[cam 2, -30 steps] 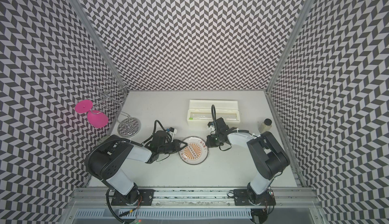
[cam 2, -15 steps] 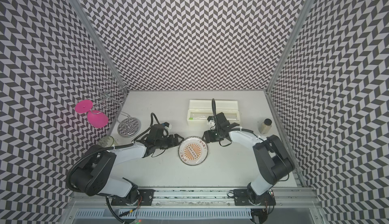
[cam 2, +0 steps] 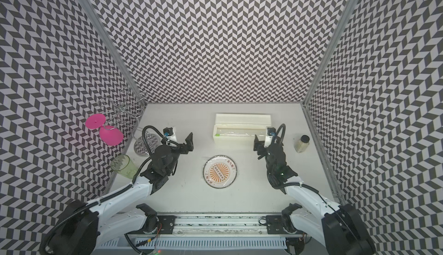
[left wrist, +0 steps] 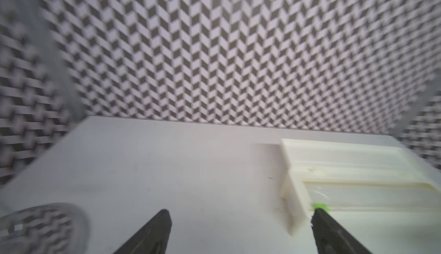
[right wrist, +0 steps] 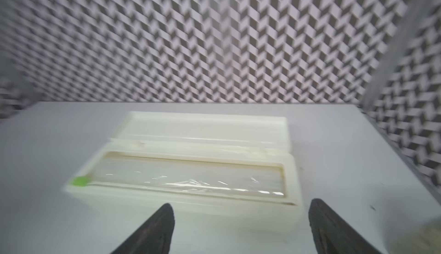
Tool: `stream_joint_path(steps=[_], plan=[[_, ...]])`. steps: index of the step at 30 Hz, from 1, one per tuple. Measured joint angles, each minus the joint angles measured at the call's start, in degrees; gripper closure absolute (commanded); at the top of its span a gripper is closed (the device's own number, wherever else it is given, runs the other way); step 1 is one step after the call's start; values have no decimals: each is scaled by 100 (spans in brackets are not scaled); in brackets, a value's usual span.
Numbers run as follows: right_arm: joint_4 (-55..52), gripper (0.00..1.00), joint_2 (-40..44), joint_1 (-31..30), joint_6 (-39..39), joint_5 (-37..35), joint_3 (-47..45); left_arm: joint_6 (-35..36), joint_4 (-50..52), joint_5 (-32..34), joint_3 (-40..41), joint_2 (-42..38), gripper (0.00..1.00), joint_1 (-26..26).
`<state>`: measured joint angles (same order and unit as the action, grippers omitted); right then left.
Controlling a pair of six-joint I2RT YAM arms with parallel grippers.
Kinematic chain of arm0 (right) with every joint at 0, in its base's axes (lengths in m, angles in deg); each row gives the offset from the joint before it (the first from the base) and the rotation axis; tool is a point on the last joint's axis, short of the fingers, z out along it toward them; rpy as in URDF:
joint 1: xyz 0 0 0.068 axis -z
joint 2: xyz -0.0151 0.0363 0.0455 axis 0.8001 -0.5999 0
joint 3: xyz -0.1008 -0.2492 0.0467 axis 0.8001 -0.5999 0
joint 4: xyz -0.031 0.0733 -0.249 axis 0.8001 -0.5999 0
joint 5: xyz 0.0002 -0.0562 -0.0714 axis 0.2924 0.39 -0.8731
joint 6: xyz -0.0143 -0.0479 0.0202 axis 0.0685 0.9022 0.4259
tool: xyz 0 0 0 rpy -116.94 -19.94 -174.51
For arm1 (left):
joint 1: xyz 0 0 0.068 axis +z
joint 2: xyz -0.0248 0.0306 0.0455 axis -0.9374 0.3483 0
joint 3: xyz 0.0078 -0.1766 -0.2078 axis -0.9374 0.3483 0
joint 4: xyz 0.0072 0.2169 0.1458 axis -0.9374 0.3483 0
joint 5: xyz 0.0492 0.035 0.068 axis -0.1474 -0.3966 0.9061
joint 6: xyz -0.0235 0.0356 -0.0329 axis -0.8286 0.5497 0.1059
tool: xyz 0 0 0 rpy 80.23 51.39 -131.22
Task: Wrap the plate with plastic wrap
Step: Reset both arms
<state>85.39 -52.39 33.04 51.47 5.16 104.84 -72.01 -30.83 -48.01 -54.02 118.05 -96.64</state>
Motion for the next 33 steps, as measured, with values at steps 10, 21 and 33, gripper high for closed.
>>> stream_joint_path(steps=[10,21,33], plan=[[3508,0,-2100,667,365,-918,-1154,588,-1488,153,824,968,4,1676],[4426,0,-2682,1388,138,197,-920,802,-3517,-2339,1056,2398,1,2804],[4492,0,-2693,1425,4,431,-804,1005,-3685,-2179,1029,2304,1,2365]])
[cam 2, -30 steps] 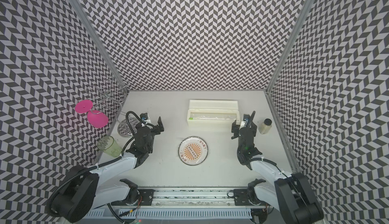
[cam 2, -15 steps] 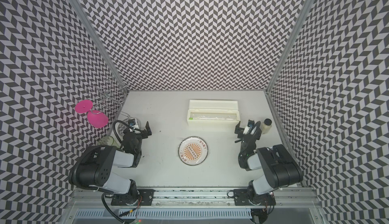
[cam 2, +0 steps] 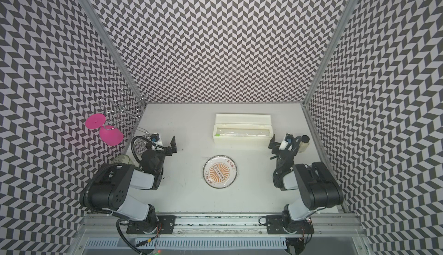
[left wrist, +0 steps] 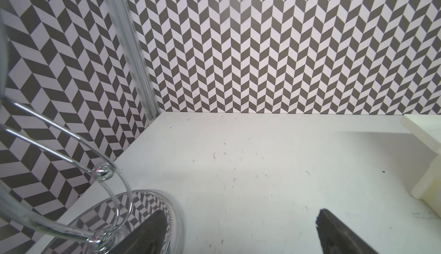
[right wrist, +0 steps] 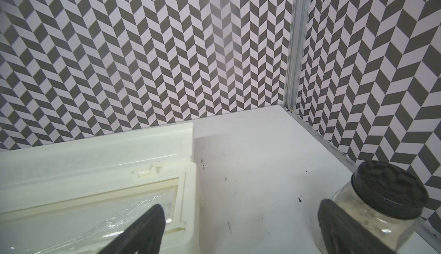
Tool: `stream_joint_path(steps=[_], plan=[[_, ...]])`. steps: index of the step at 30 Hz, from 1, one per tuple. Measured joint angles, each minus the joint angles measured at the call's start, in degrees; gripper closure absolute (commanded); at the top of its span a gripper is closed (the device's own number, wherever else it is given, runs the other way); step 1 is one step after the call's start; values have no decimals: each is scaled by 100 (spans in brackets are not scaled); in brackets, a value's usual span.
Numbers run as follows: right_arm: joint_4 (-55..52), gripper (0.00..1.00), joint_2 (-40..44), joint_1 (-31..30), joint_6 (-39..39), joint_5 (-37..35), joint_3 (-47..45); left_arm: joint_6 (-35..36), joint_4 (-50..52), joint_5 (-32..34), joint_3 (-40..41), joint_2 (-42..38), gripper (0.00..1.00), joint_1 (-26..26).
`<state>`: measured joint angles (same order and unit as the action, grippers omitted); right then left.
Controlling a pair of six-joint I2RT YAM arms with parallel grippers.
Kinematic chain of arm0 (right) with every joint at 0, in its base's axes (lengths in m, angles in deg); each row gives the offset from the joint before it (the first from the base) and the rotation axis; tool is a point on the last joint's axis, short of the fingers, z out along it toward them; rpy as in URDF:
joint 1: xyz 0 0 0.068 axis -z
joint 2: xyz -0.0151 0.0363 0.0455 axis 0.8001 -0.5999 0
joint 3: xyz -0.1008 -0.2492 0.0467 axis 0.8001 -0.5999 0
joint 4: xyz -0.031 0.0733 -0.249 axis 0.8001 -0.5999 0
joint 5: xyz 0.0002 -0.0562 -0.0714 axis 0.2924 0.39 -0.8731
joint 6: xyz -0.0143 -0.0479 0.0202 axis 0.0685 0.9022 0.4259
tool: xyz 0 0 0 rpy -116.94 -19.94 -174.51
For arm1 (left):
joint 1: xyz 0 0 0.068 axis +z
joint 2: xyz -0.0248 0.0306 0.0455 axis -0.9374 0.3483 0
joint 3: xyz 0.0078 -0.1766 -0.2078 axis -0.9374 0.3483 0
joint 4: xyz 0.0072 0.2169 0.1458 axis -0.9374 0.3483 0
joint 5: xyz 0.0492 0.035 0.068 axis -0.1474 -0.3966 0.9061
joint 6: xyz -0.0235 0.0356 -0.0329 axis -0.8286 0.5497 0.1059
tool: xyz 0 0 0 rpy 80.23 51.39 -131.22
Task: Wrap the plate with plastic wrap
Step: Reset both arms
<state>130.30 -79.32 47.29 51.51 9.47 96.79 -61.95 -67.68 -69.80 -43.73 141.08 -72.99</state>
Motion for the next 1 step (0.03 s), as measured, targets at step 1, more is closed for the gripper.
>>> stream_joint_path(steps=[1], plan=[[44,0,-11,0,0,2,-13,2,0,0,0,0,1,4]])
